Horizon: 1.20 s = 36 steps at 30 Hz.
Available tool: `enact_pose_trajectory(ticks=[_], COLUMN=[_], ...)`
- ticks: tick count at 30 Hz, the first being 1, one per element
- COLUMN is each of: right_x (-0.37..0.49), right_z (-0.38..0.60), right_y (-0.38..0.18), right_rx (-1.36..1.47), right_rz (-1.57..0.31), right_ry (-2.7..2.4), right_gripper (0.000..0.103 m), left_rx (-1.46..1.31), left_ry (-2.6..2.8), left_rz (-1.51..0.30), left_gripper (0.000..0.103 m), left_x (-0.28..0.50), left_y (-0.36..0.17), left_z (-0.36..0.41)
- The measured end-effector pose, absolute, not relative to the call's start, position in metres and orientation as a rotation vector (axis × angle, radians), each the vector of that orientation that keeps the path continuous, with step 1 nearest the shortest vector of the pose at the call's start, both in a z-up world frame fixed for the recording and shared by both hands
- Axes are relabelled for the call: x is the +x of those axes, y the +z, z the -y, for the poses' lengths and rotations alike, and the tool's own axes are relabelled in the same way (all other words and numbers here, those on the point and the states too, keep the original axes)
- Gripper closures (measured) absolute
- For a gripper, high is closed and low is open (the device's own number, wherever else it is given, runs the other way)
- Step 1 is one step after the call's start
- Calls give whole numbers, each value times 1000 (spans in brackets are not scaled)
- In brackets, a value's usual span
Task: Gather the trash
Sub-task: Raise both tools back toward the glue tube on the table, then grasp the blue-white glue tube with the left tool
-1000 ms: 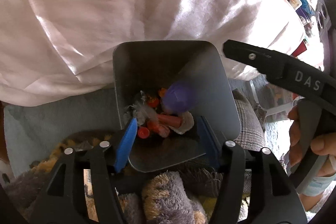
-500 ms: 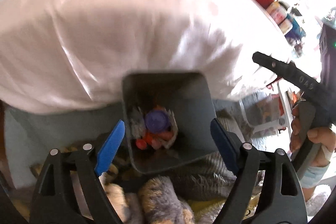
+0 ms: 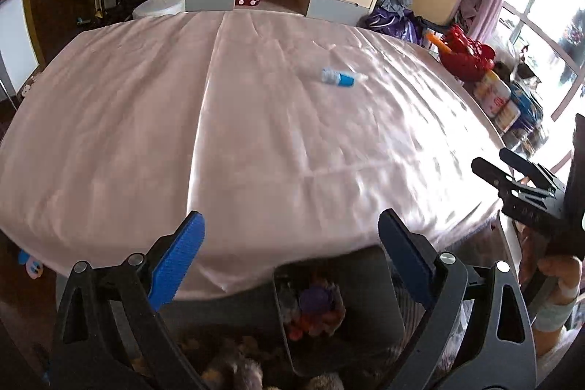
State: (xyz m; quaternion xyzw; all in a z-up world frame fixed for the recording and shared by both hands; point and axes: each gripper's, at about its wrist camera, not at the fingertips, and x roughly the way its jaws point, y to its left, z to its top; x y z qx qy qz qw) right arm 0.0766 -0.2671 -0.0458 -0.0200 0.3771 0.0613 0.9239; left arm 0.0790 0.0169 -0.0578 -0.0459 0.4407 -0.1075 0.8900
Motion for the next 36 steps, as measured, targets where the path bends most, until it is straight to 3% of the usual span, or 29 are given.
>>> enact_pose_trajectory(ticks=[25,36], right_x=[215,240], right_z=[276,300], right_y=[-80,-86], right_rx=[9,34], right_rz=[-857,-876], right_ry=[97,69], right_gripper=[13,13], left_rx=[84,106], left_ry=[-241,-264], left_rz=[-942,-948], left_gripper=[13,26], left_x=[251,292], left_y=[-114,-122], left_z=[71,109])
